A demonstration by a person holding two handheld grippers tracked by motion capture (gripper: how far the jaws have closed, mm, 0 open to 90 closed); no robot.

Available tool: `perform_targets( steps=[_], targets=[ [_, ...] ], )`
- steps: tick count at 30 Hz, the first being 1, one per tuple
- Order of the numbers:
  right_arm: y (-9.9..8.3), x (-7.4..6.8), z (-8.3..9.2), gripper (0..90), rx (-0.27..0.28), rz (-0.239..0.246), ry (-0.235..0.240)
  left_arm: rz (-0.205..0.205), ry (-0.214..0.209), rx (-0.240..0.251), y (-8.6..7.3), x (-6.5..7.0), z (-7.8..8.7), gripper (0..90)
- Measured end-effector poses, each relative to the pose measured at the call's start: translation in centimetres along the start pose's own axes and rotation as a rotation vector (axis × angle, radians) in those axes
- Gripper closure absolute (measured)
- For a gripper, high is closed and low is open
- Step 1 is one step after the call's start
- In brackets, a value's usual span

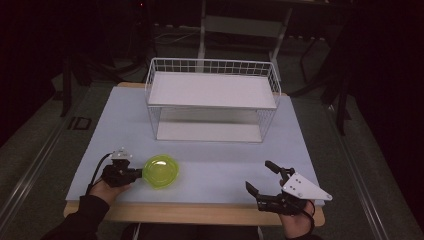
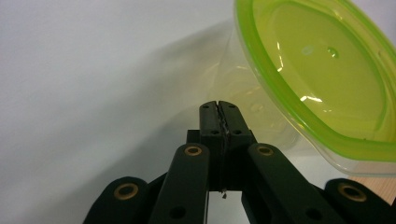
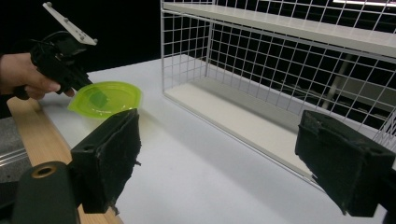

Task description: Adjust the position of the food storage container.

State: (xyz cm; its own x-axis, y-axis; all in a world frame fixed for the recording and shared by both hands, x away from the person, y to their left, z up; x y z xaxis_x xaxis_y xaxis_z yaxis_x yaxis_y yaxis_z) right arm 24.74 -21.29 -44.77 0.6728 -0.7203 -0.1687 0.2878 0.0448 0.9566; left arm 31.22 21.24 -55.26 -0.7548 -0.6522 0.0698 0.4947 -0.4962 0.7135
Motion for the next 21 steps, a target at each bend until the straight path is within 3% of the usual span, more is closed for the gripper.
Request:
perform_targets(
  steps=[7,12,18,19,21],
  targets=[
    [0.0,0.1,0.0,14.0,-0.001,-0.002,0.001,-0.021,-0.014,0.0,1.9,0.6,-1.9,90.0],
    [0.0,0.1,0.1,14.0,-0.002,-0.006,0.002,-0.016,0.009,-0.015,2.2,0.2,-2.7,90.0],
    [0.0,0.0,0.2,14.0,-0.001,0.001,0.004,0.069,0.06,-0.041,1.2,-0.6,-1.5,90.0],
    [0.0,0.0,0.2,14.0,-0.001,0.001,0.004,0.069,0.06,-0.041,1.2,-0.6,-1.5,90.0],
    [0.0,0.0,0.2,14.0,0.002,0.003,0.003,0.114,0.059,-0.044,0.6,-0.4,-0.6,90.0]
  ],
)
Point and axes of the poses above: each handheld gripper's, and its own axes: z roughly backward along the jaws, y roughly out of its top, x roughly to its right, the point moved 4 cm from there along -z, roughly forward along the jaws, and after that the axes turned 15 degrees about -z, right-handed, at the moved point
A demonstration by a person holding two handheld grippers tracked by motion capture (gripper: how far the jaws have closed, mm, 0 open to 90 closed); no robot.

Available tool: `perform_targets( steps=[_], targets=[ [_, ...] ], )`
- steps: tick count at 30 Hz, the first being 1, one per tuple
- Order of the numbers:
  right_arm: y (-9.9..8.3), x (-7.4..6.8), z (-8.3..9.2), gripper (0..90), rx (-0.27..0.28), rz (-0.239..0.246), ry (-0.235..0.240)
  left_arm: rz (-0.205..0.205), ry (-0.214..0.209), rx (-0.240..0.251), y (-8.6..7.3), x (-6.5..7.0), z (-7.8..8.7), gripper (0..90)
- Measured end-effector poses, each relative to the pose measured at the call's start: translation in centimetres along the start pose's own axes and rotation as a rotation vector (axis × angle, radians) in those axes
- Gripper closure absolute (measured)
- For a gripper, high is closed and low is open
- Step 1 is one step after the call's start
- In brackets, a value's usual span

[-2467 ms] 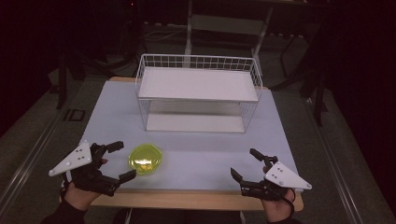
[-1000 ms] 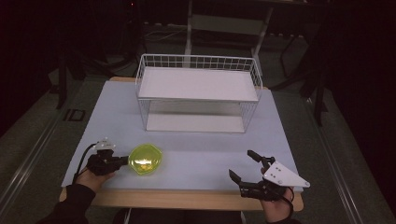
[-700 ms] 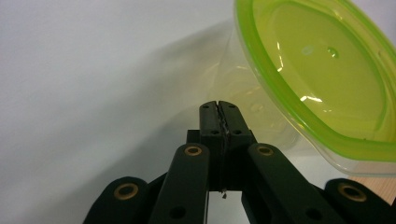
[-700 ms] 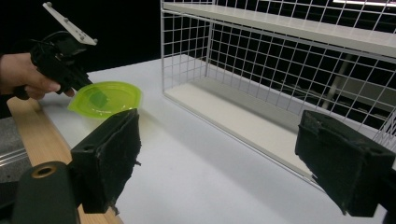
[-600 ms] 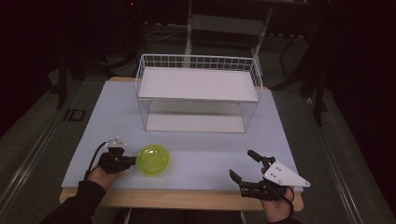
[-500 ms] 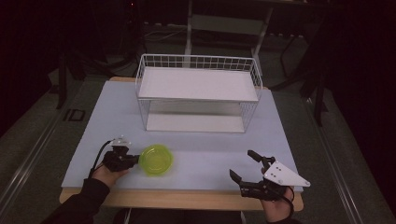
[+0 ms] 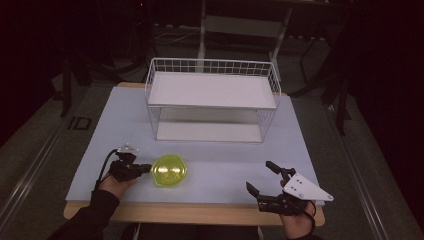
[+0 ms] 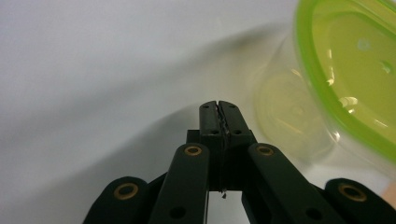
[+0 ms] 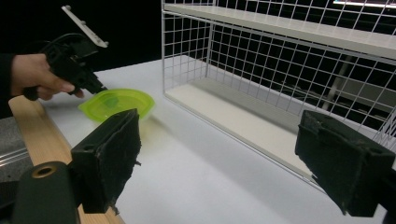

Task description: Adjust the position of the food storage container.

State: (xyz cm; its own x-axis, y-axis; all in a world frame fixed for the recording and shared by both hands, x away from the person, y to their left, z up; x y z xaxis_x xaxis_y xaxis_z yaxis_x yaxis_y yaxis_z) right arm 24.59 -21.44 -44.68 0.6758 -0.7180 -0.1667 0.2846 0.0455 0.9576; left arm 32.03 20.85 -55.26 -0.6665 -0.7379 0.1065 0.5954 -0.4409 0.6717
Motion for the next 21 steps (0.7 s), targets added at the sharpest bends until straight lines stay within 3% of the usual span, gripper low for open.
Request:
perform_targets(
  steps=[6,13,21],
  targets=[
    [0.0,0.0,-0.1,14.0,-0.002,-0.004,-0.001,0.034,-0.069,-0.002,-0.8,2.0,0.2,90.0],
    [-0.1,0.0,-0.2,14.0,-0.01,0.0,-0.001,0.029,-0.111,-0.004,0.7,3.3,-1.8,90.0],
    [-0.1,0.2,-0.1,14.0,-0.009,-0.005,0.001,0.038,-0.122,-0.011,2.7,4.0,-4.3,90.0]
  ],
)
Point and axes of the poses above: each handheld gripper's, and its own axes: z roughly backward along the jaws, y roughly out of its top, x roughly to its right, the point moved 4 cm from there along -z, roughly forward along the jaws, and after that the axes turned 15 degrees about -z, right-handed, at the moved point
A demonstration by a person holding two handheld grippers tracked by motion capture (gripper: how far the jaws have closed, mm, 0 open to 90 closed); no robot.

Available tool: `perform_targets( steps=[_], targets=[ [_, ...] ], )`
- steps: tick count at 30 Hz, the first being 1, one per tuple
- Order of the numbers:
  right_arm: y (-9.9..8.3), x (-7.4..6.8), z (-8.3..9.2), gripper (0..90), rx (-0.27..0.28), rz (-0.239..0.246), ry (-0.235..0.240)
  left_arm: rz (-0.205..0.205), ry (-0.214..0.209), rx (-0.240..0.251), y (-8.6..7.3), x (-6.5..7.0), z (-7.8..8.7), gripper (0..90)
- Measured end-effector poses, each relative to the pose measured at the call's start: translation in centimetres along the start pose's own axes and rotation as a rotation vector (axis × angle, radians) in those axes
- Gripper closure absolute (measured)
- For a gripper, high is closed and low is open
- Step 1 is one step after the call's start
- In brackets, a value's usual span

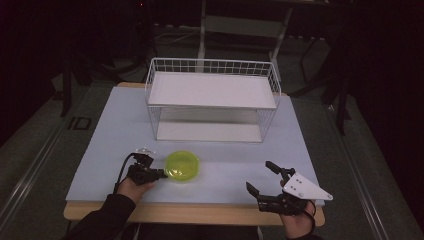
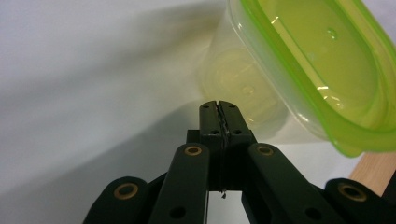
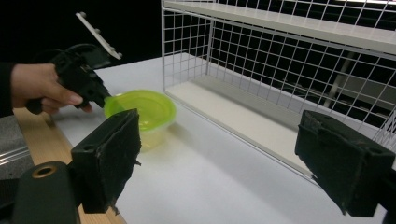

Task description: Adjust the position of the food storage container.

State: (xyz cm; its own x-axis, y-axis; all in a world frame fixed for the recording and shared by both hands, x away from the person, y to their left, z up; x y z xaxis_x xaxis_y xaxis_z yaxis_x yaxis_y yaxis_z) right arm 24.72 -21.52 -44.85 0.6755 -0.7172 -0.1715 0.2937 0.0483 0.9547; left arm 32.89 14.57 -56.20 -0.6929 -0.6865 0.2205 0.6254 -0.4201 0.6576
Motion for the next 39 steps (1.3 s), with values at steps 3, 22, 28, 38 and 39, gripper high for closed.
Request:
perform_targets(
  steps=[3,22,28,38,39],
  targets=[
    [0.0,0.2,0.0,14.0,-0.002,-0.004,-0.001,-0.001,-0.004,-0.007,0.7,0.3,-1.0,90.0],
    [-0.1,0.8,0.1,14.1,-0.006,-0.02,0.0,-0.063,-0.108,-0.02,4.6,5.6,-6.1,90.0],
    [-0.2,0.9,0.0,14.1,-0.011,-0.025,-0.002,-0.079,-0.12,-0.013,4.7,6.4,-6.4,90.0],
    [-0.4,1.0,-0.2,14.1,-0.025,-0.024,-0.005,-0.12,-0.061,0.075,4.4,4.9,-2.6,65.1],
    [-0.4,1.0,-0.3,14.1,-0.024,-0.023,-0.004,-0.12,-0.059,0.094,4.3,4.7,-1.8,58.8]
  ],
)
Point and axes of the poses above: each handheld gripper's, and its own axes: z roughly backward along the jaws, y roughly out of its top, x roughly to its right, the point moved 4 cm from there along -z, roughly forward along the jaws, and after that the axes turned 15 degrees about -z, right-handed, at the moved point
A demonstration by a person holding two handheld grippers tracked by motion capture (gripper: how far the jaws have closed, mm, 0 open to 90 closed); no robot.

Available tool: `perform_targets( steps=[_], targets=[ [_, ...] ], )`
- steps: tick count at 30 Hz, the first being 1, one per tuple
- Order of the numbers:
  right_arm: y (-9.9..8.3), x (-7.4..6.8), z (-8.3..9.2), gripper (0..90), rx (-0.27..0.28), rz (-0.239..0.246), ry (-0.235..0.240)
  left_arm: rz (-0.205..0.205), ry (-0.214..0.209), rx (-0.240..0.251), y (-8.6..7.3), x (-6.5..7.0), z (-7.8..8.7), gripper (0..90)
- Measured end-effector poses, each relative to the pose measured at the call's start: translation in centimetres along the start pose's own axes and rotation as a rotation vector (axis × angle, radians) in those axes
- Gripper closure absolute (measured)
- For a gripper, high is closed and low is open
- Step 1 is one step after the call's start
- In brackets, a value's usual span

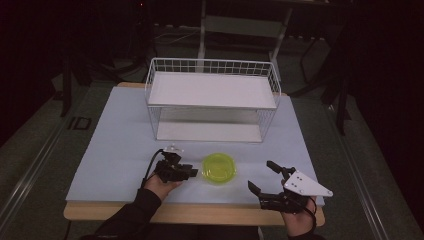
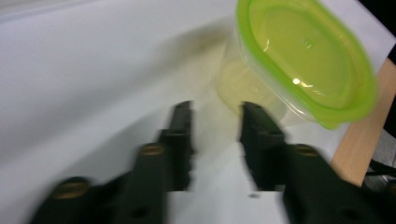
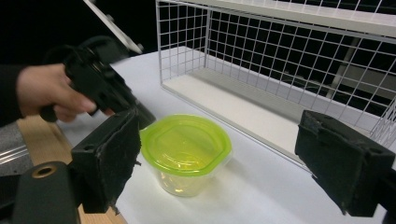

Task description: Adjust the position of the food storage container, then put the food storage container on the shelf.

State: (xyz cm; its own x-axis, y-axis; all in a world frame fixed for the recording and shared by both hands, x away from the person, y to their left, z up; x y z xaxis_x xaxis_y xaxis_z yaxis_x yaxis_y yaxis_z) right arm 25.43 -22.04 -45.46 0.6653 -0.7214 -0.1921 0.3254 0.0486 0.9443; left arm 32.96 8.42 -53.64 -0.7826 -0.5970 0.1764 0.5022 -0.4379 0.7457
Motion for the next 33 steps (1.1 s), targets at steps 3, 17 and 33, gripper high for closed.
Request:
perform_targets(
  steps=[3,17,33],
  targets=[
    [0.0,-0.1,-0.1,14.1,-0.003,0.004,-0.004,-0.019,0.018,0.046,0.0,0.0,1.8,37.7],
    [-0.7,0.1,-0.9,14.4,-0.045,0.034,-0.043,-0.126,-0.016,0.283,1.0,2.1,6.3,1.5],
    [1.4,-0.9,-2.1,13.3,-0.086,0.056,-0.024,-0.217,-0.023,0.303,4.8,5.4,7.5,1.5]
  ],
)
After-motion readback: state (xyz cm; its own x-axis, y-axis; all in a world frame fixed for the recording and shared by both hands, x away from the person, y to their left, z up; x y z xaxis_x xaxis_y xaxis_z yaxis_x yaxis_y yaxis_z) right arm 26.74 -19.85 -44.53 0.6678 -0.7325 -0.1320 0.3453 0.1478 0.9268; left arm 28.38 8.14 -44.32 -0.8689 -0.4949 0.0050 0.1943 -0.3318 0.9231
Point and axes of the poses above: each handheld gripper's, and its own axes: z roughly backward along the jaws, y roughly out of its top, x roughly to its right, the point moved 4 cm from there along -z, roughly forward along the jaws, and after that the axes turned 15 degrees about -z, right-handed, at the moved point
